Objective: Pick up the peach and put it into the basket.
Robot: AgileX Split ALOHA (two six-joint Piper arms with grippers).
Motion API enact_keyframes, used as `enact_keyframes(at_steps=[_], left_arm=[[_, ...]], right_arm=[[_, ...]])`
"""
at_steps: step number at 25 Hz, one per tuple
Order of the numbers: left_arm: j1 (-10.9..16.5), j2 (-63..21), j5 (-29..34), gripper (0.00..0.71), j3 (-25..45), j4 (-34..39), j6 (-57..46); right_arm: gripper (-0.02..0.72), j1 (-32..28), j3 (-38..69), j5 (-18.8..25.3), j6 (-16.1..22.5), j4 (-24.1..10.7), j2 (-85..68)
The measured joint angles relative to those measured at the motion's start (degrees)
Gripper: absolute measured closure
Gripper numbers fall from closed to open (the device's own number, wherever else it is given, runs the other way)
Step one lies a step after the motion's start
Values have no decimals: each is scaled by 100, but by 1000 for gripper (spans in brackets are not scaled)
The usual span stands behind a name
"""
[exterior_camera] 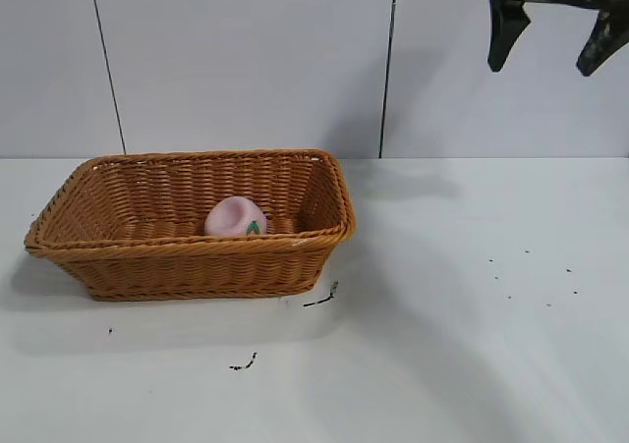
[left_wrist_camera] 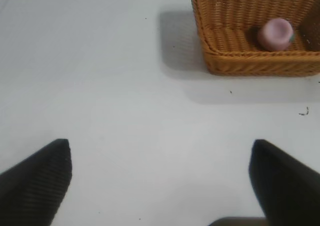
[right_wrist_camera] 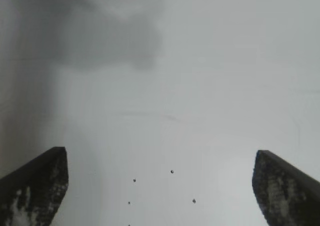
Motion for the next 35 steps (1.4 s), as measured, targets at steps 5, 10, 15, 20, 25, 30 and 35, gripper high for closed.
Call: enact_keyframes(at_steps=[5, 10, 15, 20, 25, 30, 35], left_arm=[[0, 0, 0, 17, 0, 0, 0], [0, 0, 0, 17, 0, 0, 0], [0, 0, 0, 17, 0, 0, 0], [0, 0, 0, 17, 0, 0, 0], [0, 0, 0, 17, 0, 0, 0], [0, 0, 0, 17, 0, 0, 0], [0, 0, 0, 17, 0, 0, 0]], right_arm=[[8, 0, 2096, 12, 0, 0, -2024], [8, 0, 3665, -251, 0, 0, -3515], [8, 0, 5501, -1116, 5, 0, -5931], [8, 0, 6098, -1036, 26, -64, -7555], [8, 0, 6116, -1042, 30, -70, -8634], [8, 0, 6116, -1035, 30, -82, -9371], [8, 0, 6116, -1035, 30, -89, -9388]])
